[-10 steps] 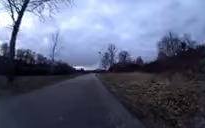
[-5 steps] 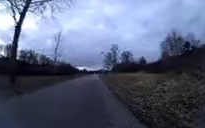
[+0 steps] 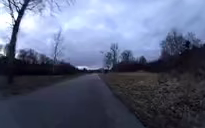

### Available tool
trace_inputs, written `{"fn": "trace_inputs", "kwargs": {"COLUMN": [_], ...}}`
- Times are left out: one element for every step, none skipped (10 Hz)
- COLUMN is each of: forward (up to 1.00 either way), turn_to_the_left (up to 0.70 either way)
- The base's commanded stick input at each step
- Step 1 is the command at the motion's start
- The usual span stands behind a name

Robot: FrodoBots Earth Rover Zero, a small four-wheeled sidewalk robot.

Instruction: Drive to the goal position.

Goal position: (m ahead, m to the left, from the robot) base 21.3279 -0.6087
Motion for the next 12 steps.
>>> {"fn": "trace_inputs", "kwargs": {"forward": [0.5,0.5,0.5,0.5,0.5,0.5,0.5,0.5,0.5,0.5,0.5,0.5], "turn_to_the_left": [0.0,0.0,0.0,0.0,0.23,0.46,0.0,0.06,0.45,0.21,0.0,0.0]}}
